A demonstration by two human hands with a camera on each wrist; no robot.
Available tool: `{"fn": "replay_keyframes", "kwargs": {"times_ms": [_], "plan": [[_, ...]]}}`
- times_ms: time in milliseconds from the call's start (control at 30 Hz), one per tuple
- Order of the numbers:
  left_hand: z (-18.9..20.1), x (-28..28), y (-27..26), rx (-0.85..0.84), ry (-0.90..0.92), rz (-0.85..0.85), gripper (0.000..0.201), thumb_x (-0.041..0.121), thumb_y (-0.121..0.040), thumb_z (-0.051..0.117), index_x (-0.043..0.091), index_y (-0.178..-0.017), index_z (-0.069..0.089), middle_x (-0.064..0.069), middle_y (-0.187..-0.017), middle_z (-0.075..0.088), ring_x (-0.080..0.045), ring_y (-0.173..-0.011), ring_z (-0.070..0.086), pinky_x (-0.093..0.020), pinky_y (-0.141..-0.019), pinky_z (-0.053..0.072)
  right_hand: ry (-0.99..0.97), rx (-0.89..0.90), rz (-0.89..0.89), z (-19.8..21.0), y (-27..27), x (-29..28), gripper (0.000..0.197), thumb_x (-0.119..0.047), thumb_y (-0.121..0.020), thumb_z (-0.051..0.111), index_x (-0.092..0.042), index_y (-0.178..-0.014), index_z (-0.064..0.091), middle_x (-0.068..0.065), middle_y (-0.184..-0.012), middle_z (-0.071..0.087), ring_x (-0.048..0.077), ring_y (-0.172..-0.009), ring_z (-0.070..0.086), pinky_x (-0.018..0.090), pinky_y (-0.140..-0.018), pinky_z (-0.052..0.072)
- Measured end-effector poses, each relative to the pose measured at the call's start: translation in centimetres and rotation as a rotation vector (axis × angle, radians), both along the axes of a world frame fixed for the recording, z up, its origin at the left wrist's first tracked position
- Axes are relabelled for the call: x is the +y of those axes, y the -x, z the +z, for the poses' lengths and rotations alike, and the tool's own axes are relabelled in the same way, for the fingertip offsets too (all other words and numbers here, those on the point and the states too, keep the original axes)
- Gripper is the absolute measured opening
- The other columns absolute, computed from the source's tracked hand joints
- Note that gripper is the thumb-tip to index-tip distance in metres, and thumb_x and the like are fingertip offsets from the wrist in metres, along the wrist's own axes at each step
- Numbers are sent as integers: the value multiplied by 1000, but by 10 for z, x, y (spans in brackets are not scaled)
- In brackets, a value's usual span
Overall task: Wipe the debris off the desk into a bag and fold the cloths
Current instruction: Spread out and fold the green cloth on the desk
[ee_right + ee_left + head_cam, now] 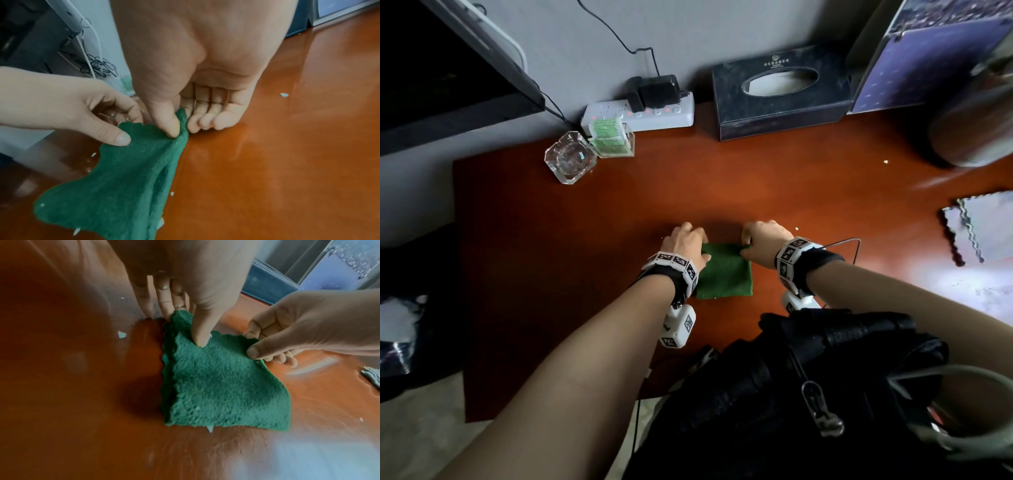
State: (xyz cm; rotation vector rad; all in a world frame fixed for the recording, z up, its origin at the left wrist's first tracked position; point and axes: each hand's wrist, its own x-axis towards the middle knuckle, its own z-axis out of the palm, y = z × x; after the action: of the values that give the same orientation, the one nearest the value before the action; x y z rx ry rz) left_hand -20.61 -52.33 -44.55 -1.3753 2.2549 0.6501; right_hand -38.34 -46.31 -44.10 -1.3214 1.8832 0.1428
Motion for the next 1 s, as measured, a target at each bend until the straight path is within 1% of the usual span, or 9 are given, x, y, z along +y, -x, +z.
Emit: {"fn": "replay_keyframes", "kwargs": {"times_ms": [200, 333, 400, 500, 633, 700, 767, 867, 1000], "plan": [[15, 4, -3, 24, -8, 16, 16, 33, -90, 68, 29, -105, 62, 3, -111, 56, -21, -109, 50, -38, -94, 43, 60, -97, -38, 16, -3, 6, 17, -25, -75, 67, -20, -90, 62, 2, -85, 65, 21, -80, 61, 28, -63, 49], [28, 13, -15, 38, -18, 90, 15, 35, -87, 70, 34, -99, 60, -2, -109, 60, -28, -101, 60, -38, -86, 50, 126, -127, -56, 34, -7, 16, 13, -22, -75, 69, -16, -84, 62, 3, -83, 65, 21, -78, 57, 27, -63, 45], [38, 17, -21, 72, -24, 95, 17, 31, -86, 72, 33, -97, 59, 2, -104, 65, -25, -99, 62, -35, -81, 51, 167, -130, -71, 45, -13, 21, 17, -21, -73, 71, -11, -85, 64, 5, -83, 66, 22, -78, 59, 29, -63, 48], [56, 22, -30, 143, -18, 97, 24, 24, -85, 74, 31, -101, 58, 8, -100, 66, -19, -92, 63, -29, -72, 47, 234, -141, -76, 65, -21, 28, 17, -18, -71, 73, -13, -86, 67, 3, -85, 67, 20, -79, 61, 27, -65, 49], [87, 28, -37, 171, 8, 67, 34, 25, -82, 76, 36, -110, 59, 9, -97, 64, -17, -87, 62, -27, -68, 46, 320, -125, -40, 101, -30, 33, 14, -16, -71, 74, -17, -83, 68, -1, -83, 67, 18, -79, 62, 28, -68, 52], [103, 29, -41, 187, 23, 49, 38, 26, -80, 76, 36, -113, 60, 9, -95, 62, -17, -85, 62, -26, -67, 46, 365, -113, -14, 122, -35, 34, 14, -15, -71, 73, -20, -82, 66, -4, -80, 64, 15, -76, 59, 24, -64, 47], [120, 29, -45, 208, 43, 31, 42, 27, -78, 77, 35, -116, 61, 6, -98, 65, -20, -88, 64, -25, -68, 48, 399, -97, 29, 142, -40, 33, 14, -14, -73, 71, -20, -85, 66, -7, -79, 62, 13, -76, 57, 21, -65, 42], [146, 31, -50, 252, 104, 5, 47, 29, -76, 78, 31, -120, 62, -1, -110, 69, -25, -98, 65, -27, -77, 51, 420, -92, 105, 171, -49, 30, 15, -10, -76, 70, -19, -88, 67, -6, -85, 66, 12, -80, 60, 20, -66, 44], [175, 36, -56, 333, 183, 15, 42, 36, -77, 81, 26, -115, 69, -5, -114, 62, -25, -105, 60, -31, -87, 49, 447, -73, 182, 200, -65, 31, 16, -9, -77, 72, -20, -87, 65, -5, -89, 67, 11, -82, 61, 20, -66, 43]]}}
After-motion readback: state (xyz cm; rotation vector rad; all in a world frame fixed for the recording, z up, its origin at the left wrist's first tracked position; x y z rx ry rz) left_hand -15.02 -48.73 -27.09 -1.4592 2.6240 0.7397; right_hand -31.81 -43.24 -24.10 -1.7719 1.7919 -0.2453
